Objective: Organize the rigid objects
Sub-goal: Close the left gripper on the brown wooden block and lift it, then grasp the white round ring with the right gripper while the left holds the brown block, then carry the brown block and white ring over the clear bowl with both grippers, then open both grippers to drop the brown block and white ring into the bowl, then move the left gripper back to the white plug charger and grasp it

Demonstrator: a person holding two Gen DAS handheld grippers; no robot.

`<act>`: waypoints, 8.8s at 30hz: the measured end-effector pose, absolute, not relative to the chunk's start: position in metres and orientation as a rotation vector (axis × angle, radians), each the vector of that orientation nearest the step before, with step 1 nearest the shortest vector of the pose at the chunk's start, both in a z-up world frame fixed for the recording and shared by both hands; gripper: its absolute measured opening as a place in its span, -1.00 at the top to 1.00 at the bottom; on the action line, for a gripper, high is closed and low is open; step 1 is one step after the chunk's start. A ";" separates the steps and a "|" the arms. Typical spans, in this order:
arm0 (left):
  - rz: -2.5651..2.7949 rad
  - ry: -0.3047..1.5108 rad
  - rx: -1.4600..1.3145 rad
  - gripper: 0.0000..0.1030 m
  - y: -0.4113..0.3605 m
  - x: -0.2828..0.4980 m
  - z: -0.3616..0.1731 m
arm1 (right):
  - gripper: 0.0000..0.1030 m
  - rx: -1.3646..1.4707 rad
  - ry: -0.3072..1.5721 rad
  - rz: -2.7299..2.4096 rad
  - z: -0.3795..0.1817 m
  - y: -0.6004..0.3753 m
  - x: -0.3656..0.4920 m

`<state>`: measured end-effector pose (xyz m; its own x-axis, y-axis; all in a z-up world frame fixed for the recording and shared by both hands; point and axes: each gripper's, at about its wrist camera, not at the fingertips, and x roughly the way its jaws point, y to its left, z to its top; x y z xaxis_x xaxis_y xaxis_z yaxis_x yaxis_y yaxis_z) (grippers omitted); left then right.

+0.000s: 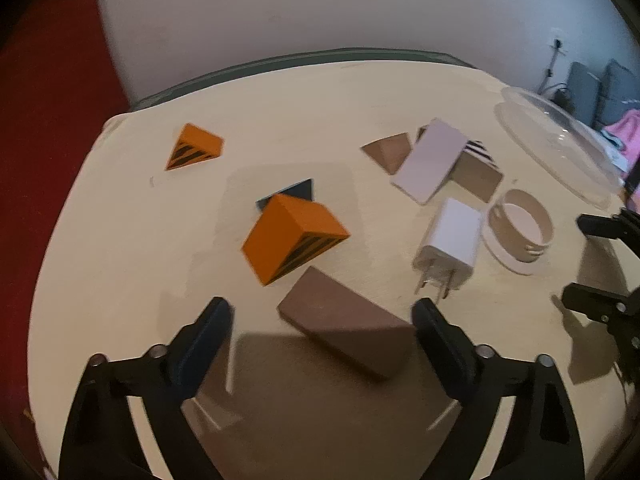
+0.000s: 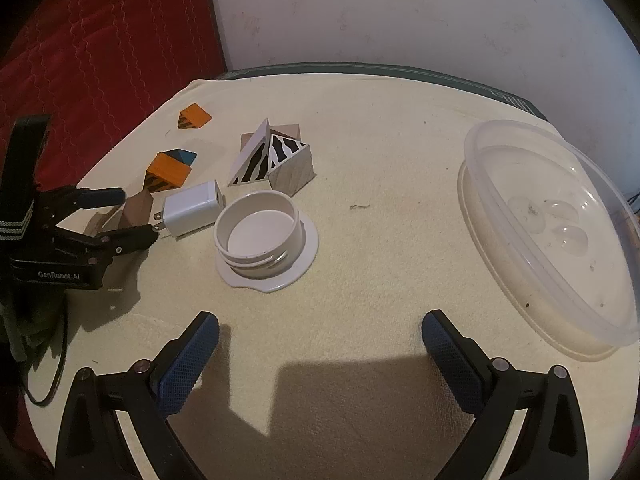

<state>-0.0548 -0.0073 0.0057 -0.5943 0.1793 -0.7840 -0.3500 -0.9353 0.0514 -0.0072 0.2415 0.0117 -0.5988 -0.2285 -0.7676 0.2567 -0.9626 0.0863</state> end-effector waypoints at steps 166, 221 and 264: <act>2.382 0.108 -0.924 -0.27 0.235 -0.070 0.079 | -0.35 0.802 -0.886 -3.302 0.051 0.429 -0.003; 2.635 0.092 -0.931 -0.57 0.178 -0.054 0.079 | -0.49 0.719 -0.727 -3.250 0.057 0.406 -0.003; 2.830 -0.050 -1.131 -0.57 0.034 -0.037 0.039 | -0.64 0.746 -0.342 -3.132 0.064 0.320 -0.005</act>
<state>-0.0373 0.0336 0.0387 -0.7209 0.0986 -0.6860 -0.0743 -0.9951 -0.0649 -0.0045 0.3199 0.0644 -0.8894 0.0447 -0.4549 -0.1420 -0.9730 0.1819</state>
